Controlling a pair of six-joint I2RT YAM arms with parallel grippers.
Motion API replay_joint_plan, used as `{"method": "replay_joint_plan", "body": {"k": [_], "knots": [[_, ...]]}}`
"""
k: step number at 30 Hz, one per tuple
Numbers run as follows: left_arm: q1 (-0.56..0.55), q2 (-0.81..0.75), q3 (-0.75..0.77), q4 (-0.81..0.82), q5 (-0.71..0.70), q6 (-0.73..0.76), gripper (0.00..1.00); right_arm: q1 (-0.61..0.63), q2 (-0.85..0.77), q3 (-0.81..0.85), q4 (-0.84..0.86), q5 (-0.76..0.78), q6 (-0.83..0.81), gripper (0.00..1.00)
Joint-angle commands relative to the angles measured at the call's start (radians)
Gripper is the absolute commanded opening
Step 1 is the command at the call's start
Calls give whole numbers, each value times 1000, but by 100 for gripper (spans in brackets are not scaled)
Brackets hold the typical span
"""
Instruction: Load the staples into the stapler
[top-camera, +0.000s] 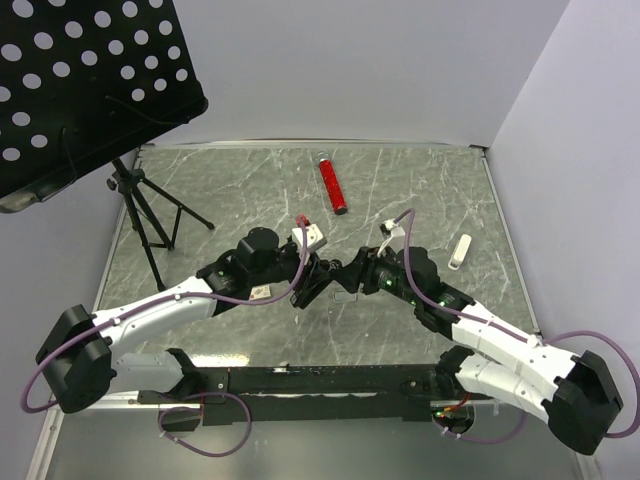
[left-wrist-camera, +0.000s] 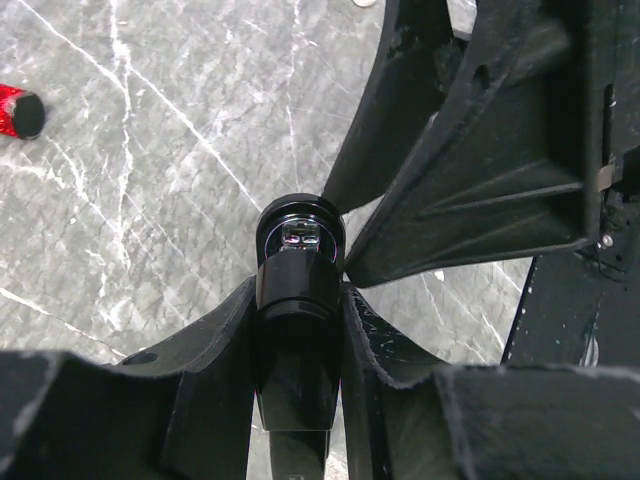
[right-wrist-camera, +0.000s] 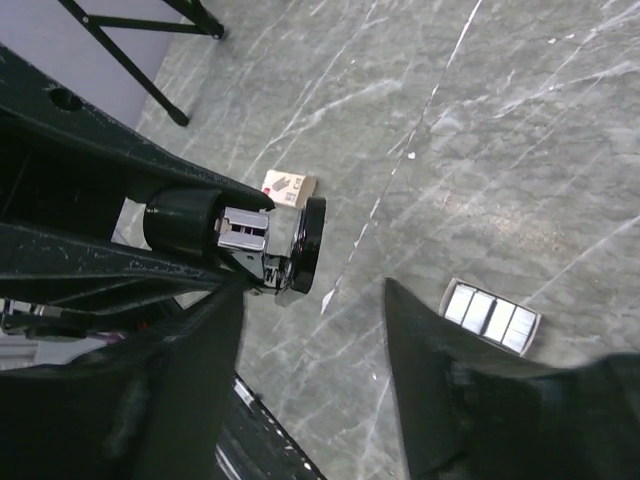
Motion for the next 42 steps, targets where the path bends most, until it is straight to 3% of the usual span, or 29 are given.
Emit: {"method": "replay_joint_plan", "body": {"k": [1,5,19,22,23,27,31,42], "knots": [[-8,-61,19,133,12,-38,1,7,21,48,60,44,49,57],[-9,-72,22,140,1,-40,1,8,16,33,69,67,63,45],[-28,-58,36,186,27,-51,1,7,85,50,153,7,130,42],[-28,-69,36,186,16,-42,1,7,81,50,150,15,138,32],[-28,-72,38,182,6,-38,1,7,78,42,150,25,145,21],[-28,-112,28,168,-48,-37,1,-13,35,39,127,56,177,0],[-28,-192,-8,179,-158,-43,1,-81,-28,33,83,68,237,0],[-5,-445,-160,205,-422,-124,1,-383,-169,39,113,-89,403,0]]}}
